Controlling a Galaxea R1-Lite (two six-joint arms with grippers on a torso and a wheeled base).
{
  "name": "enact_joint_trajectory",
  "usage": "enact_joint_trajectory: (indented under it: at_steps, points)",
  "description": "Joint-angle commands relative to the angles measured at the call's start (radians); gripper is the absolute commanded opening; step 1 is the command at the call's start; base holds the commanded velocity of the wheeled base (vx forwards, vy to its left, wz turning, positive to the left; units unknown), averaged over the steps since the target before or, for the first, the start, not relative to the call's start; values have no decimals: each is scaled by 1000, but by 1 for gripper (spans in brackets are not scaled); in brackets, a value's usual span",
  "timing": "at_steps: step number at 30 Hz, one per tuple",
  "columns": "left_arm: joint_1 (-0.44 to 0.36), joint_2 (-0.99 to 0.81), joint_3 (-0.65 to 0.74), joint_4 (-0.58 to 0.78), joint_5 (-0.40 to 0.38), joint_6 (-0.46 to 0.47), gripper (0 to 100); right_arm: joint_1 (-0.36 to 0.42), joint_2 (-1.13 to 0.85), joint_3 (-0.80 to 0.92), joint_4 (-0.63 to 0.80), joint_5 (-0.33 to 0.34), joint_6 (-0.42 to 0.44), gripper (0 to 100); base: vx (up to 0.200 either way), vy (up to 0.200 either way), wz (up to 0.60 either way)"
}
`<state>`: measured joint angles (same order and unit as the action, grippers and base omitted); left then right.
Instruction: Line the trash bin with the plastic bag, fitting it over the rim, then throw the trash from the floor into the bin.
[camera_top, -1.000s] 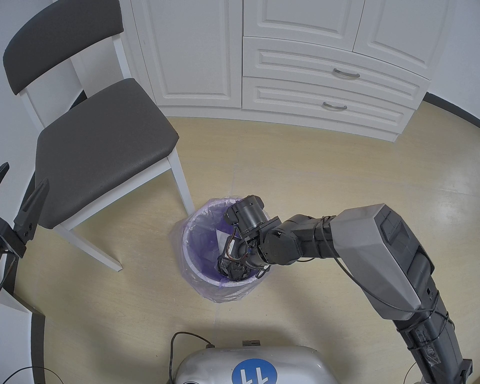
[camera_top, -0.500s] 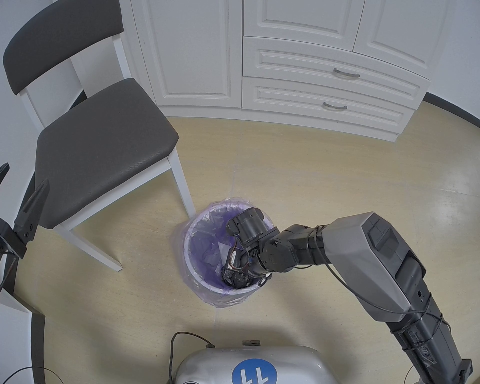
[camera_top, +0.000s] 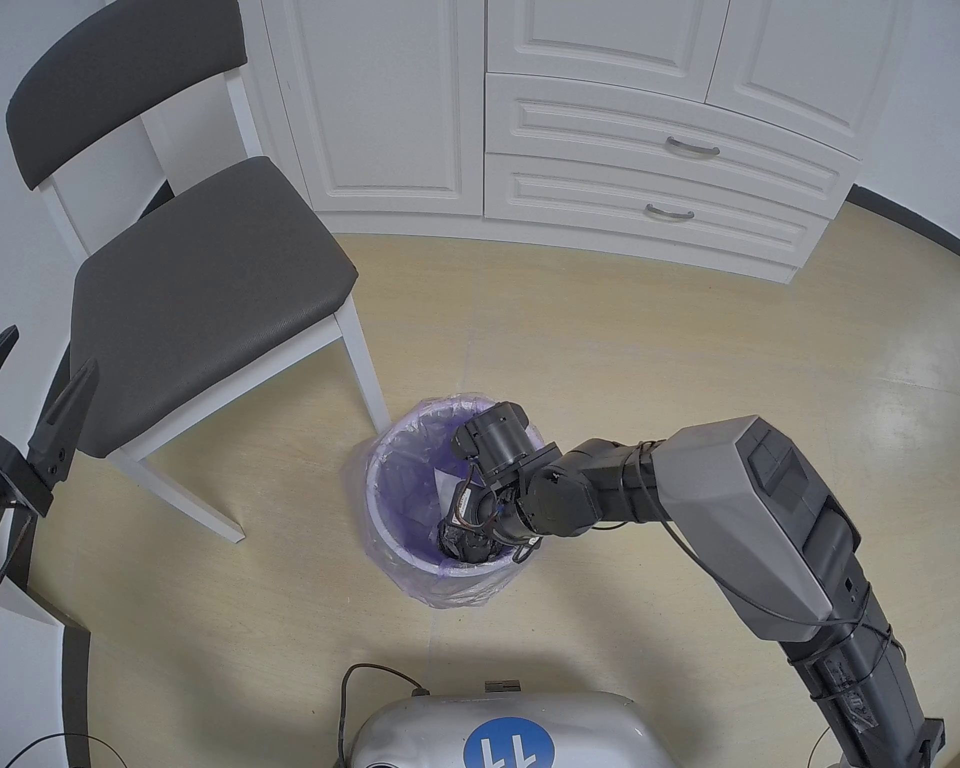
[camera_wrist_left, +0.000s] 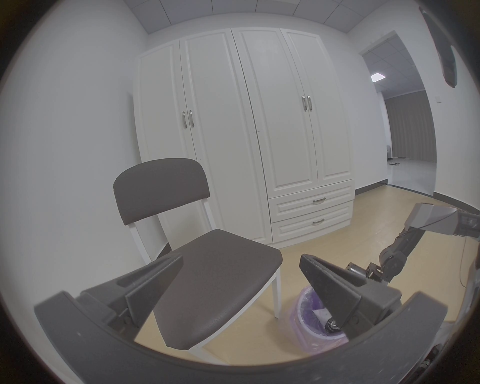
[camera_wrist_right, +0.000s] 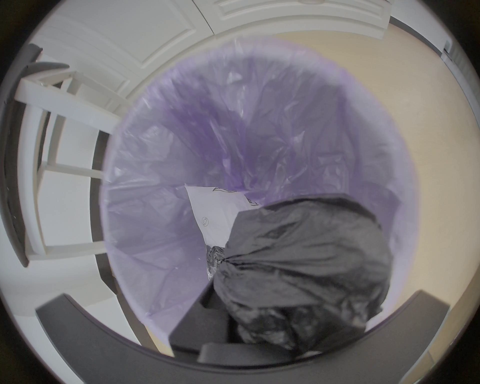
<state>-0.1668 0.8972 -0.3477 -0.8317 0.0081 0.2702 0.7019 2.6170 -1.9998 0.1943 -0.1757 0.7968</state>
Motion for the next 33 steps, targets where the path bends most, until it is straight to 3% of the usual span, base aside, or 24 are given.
enact_joint_trajectory:
  at_steps: [1,8,33]
  points:
    - [1,2,-1,0,1,0,100,10,-35,0,-22,-4,30,0,0,0,0]
    - [0,0,-1,0,1,0,100,8,-3,0,-114,-41,48,0,0,0,0]
    - [0,-12,1,0,0,15,100,7,21,0,-88,-41,32,0,0,0,0]
